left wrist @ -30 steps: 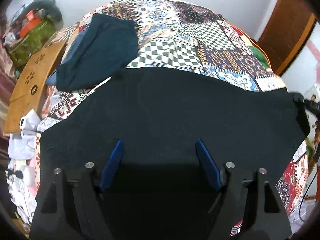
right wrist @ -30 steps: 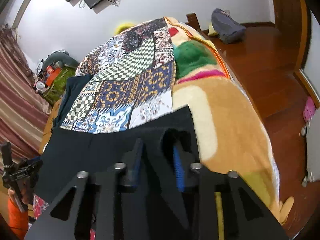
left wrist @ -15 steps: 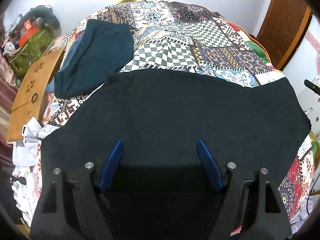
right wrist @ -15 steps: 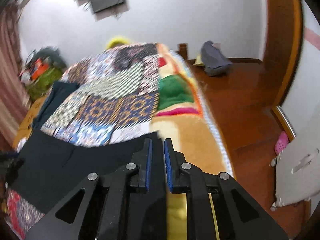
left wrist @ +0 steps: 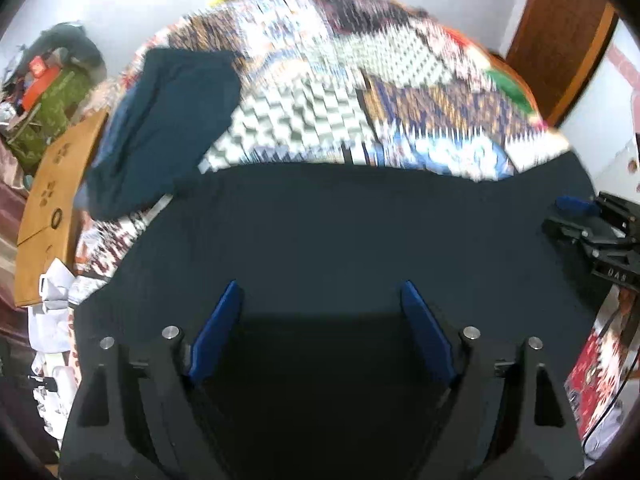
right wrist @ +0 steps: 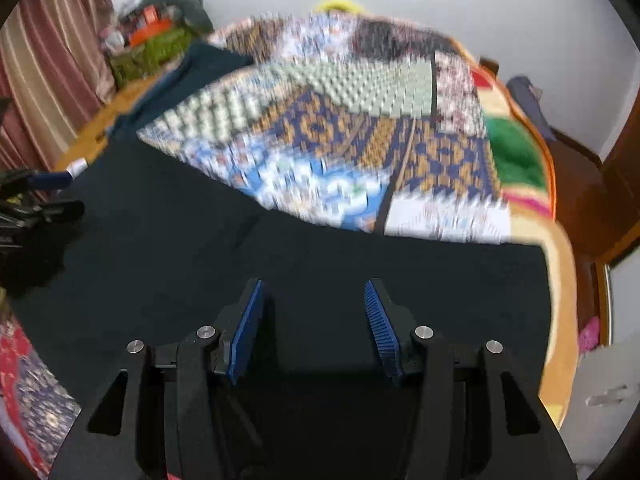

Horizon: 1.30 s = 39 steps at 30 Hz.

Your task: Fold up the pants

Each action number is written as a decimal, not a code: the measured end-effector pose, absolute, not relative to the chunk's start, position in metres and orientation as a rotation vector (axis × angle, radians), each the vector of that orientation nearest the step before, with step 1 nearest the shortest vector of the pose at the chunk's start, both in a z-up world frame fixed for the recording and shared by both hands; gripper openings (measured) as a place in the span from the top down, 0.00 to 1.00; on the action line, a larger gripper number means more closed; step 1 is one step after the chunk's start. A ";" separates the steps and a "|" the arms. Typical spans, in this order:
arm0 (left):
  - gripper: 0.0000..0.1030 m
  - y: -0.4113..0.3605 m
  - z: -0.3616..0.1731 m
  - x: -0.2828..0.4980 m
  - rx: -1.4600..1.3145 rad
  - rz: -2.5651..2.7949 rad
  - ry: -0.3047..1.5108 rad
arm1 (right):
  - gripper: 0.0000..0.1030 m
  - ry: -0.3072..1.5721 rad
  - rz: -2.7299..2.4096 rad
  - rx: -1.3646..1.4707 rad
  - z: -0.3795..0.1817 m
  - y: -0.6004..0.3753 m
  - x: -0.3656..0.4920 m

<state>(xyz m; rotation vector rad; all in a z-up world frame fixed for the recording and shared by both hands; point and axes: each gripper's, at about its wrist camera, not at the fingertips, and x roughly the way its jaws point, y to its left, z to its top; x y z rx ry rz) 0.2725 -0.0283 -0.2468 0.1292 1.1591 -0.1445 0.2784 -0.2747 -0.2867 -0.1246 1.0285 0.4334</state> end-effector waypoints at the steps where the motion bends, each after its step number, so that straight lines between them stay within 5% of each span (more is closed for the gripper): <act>1: 0.17 -0.029 -0.249 0.269 0.135 -0.144 1.141 | 0.53 1.052 0.429 -0.115 -0.293 -0.281 0.274; 16: 0.17 -0.031 -0.239 0.238 0.143 -0.139 1.086 | 0.53 0.994 0.297 0.065 -0.269 -0.333 0.184; 21: 0.17 -0.031 -0.235 0.225 0.130 -0.141 1.075 | 0.41 0.976 0.285 0.244 -0.264 -0.347 0.167; 33: 0.17 -0.038 -0.232 0.211 0.121 -0.139 1.062 | 0.41 0.935 0.222 0.519 -0.285 -0.374 0.178; 39: 0.17 -0.039 -0.231 0.211 0.105 -0.129 1.059 | 0.60 0.889 0.177 0.503 -0.281 -0.386 0.190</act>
